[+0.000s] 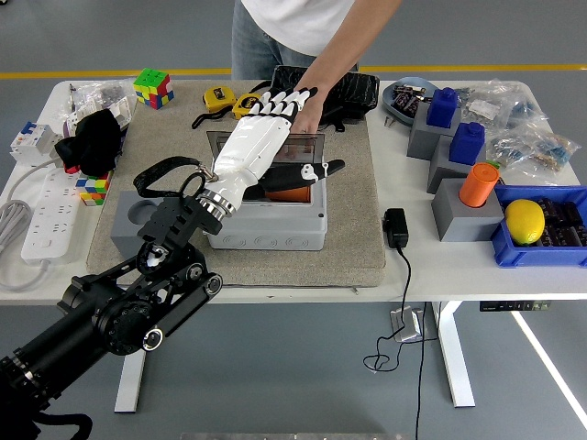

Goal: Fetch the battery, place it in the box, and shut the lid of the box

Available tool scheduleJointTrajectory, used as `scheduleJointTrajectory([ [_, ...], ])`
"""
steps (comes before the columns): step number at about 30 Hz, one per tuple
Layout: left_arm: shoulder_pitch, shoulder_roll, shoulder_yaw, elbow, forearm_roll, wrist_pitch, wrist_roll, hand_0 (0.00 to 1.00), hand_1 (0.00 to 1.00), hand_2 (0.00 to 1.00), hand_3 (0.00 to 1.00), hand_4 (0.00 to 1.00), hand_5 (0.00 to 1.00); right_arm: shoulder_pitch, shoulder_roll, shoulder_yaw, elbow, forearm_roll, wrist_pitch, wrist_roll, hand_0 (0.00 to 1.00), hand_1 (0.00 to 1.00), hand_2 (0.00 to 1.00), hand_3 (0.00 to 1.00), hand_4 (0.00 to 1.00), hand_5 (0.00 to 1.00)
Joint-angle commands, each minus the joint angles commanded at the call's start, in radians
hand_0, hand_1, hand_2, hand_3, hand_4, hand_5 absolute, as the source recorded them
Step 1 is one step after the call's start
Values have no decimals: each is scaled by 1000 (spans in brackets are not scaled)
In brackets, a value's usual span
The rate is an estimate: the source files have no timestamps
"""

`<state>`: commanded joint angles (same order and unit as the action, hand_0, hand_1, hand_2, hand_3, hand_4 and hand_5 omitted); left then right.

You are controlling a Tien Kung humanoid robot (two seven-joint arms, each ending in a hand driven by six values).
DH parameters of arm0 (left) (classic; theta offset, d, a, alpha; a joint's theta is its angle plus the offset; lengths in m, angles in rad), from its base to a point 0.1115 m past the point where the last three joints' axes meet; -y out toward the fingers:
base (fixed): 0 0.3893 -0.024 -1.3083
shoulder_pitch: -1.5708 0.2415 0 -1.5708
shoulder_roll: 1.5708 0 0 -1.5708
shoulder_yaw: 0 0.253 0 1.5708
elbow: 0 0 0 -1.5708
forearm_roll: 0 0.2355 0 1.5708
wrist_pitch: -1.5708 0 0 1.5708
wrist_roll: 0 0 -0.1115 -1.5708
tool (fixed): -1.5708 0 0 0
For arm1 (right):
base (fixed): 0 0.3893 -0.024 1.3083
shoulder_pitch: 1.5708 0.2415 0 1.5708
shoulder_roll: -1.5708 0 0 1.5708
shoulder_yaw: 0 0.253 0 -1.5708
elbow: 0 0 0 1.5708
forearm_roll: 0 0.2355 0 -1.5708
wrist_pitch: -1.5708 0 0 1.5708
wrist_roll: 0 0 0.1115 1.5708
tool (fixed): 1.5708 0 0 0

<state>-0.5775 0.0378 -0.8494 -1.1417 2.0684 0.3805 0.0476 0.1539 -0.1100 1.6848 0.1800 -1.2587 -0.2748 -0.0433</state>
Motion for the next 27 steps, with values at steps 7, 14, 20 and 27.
scheduleJointTrajectory([
  [7,17,10,-72,-46,23,-100,71,998,998,998,983,998,998,-1,3,8,0,-3,0,0,995,915,837,896,998,998],
  [14,13,38,-122,-43,64,-218,167,998,998,998,975,998,998,2,3,11,0,-1,-2,1,995,915,837,896,998,998],
  [20,18,67,-158,-22,55,-306,222,998,998,968,945,998,998,2,4,14,0,-2,-1,2,995,915,837,896,998,998],
  [27,54,106,-160,-101,60,-329,248,998,989,899,920,998,998,-3,1,19,0,-9,0,0,994,916,837,895,998,998],
])
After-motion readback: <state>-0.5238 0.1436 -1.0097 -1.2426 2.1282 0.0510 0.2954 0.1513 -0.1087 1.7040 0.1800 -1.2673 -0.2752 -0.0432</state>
